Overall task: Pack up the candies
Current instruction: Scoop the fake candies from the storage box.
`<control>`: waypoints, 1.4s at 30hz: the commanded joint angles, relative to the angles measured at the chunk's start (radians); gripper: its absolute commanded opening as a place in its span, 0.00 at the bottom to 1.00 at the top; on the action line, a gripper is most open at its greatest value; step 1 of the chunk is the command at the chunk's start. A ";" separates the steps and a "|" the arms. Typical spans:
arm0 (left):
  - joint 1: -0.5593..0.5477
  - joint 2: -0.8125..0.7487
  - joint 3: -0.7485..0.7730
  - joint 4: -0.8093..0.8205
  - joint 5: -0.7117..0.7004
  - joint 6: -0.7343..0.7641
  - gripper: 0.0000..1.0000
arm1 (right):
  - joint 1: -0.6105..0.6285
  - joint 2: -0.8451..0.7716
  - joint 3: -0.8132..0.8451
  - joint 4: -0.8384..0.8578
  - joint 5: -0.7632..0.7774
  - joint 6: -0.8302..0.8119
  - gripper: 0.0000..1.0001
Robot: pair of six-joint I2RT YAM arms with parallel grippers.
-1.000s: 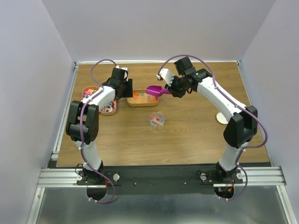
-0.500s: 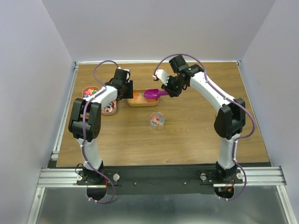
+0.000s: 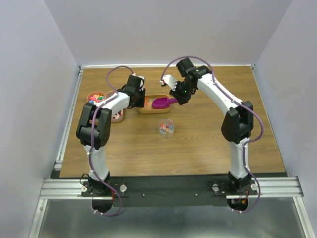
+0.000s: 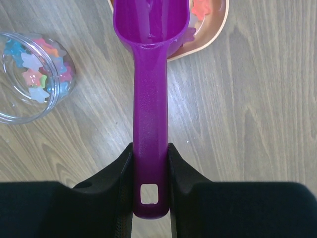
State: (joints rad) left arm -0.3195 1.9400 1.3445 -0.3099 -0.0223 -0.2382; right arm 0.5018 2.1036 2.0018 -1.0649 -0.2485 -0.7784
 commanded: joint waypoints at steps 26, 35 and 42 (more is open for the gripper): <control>-0.089 -0.038 -0.050 0.008 -0.040 0.080 0.12 | -0.006 -0.076 -0.041 -0.093 0.144 0.014 0.01; -0.092 -0.039 -0.019 -0.034 -0.070 0.020 0.12 | -0.002 -0.080 -0.029 -0.118 0.094 0.060 0.01; -0.104 -0.056 -0.013 -0.044 -0.067 -0.015 0.12 | 0.027 0.024 0.090 -0.175 0.083 0.133 0.01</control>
State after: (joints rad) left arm -0.4110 1.9316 1.3170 -0.3069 -0.0715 -0.2237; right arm 0.5117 2.0659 1.9945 -1.1988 -0.1558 -0.7113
